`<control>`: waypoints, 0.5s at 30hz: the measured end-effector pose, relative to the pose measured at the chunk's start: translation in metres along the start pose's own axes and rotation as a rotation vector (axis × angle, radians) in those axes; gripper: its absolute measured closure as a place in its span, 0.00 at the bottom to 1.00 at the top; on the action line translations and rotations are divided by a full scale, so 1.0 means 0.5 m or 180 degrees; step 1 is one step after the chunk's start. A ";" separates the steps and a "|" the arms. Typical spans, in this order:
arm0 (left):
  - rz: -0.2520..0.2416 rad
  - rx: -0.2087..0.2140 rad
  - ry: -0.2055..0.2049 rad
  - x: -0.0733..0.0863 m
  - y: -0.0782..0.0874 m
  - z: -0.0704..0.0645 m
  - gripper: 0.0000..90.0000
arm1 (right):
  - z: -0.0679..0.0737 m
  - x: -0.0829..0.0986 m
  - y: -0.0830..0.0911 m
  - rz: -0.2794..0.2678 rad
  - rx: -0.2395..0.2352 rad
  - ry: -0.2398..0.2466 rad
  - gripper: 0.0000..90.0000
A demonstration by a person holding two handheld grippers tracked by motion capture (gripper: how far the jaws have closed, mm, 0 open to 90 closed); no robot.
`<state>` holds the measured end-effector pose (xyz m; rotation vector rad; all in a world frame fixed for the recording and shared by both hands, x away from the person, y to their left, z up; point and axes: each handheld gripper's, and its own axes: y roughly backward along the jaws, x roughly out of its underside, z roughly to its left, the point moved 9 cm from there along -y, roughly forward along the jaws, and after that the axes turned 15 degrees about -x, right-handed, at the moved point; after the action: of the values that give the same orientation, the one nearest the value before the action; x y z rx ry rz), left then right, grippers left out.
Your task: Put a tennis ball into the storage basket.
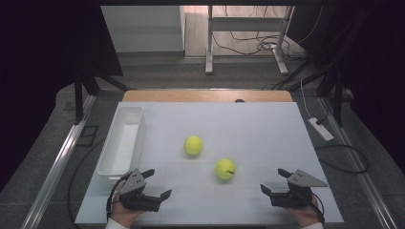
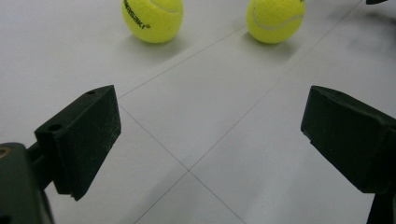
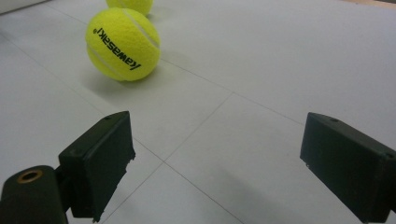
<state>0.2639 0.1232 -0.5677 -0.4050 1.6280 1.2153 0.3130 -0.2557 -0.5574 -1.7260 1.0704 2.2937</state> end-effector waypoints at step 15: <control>0.0005 0.0021 0.0039 -0.004 -0.003 -0.002 0.06 | 0.003 0.001 -0.004 0.0010 -0.0029 0.0000 0.10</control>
<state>0.2654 0.1213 -0.5670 -0.4077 1.6427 1.2106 0.3126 -0.2534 -0.5587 -1.7287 1.0648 2.3041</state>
